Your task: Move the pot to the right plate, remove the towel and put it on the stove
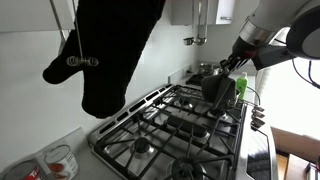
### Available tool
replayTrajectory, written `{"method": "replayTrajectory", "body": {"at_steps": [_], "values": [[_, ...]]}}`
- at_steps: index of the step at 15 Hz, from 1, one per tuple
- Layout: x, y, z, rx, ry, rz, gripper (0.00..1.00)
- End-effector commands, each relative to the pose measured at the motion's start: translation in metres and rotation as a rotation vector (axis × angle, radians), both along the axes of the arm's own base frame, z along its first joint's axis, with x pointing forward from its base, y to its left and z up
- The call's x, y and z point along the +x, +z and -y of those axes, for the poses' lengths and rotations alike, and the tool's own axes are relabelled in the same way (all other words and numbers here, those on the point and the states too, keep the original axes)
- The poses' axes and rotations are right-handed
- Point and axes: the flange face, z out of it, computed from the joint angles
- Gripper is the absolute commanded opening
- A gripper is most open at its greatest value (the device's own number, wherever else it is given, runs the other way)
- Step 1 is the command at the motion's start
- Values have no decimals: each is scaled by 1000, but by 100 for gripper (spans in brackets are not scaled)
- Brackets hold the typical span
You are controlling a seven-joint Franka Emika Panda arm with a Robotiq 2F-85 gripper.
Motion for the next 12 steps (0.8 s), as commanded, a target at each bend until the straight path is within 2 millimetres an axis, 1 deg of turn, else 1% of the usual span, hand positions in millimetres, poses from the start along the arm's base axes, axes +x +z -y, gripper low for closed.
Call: {"method": "replayTrajectory", "body": {"at_steps": [1,3,6,10,12], "values": [[19,-25,-23,-4,109,-33,1],[26,-39,-33,24,166,-52,1],[35,-53,-46,92,249,-56,1],[43,-71,-63,247,375,-56,1],[44,-77,-66,325,420,-63,1]]}}
